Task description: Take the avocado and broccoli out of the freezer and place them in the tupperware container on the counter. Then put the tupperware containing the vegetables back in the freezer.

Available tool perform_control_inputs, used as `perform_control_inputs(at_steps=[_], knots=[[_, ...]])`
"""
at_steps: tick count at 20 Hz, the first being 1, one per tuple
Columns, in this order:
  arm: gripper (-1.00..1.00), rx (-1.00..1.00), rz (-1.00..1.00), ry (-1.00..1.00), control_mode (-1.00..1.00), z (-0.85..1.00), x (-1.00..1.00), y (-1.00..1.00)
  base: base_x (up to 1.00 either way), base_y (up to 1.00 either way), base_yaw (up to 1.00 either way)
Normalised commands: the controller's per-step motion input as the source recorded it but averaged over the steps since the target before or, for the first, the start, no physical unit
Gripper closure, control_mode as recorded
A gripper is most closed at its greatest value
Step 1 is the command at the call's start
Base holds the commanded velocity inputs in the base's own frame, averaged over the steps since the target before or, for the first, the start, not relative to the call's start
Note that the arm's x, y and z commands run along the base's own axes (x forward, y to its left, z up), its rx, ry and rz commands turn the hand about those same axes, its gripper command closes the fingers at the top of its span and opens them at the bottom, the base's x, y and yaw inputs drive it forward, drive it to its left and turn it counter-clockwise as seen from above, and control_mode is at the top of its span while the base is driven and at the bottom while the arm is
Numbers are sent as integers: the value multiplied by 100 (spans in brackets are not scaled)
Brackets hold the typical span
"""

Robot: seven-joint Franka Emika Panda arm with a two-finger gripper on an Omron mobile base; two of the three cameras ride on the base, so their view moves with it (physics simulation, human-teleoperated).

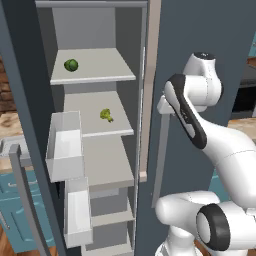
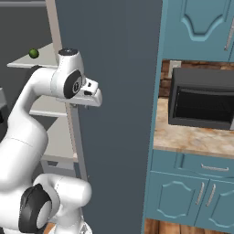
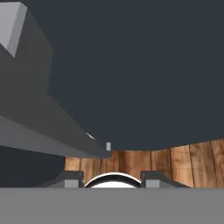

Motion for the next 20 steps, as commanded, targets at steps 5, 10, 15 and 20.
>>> perform_control_inputs(at_steps=[5,10,15,20], knots=[[-100,0,0,-5,-100,14,-21,2,0,0,0],[-100,3,0,-9,-100,32,-59,0,0,0,0],[-100,3,0,-1,-100,6,-53,0,0,0,0],[-100,1,0,0,-100,0,-28,0,0,0,0]])
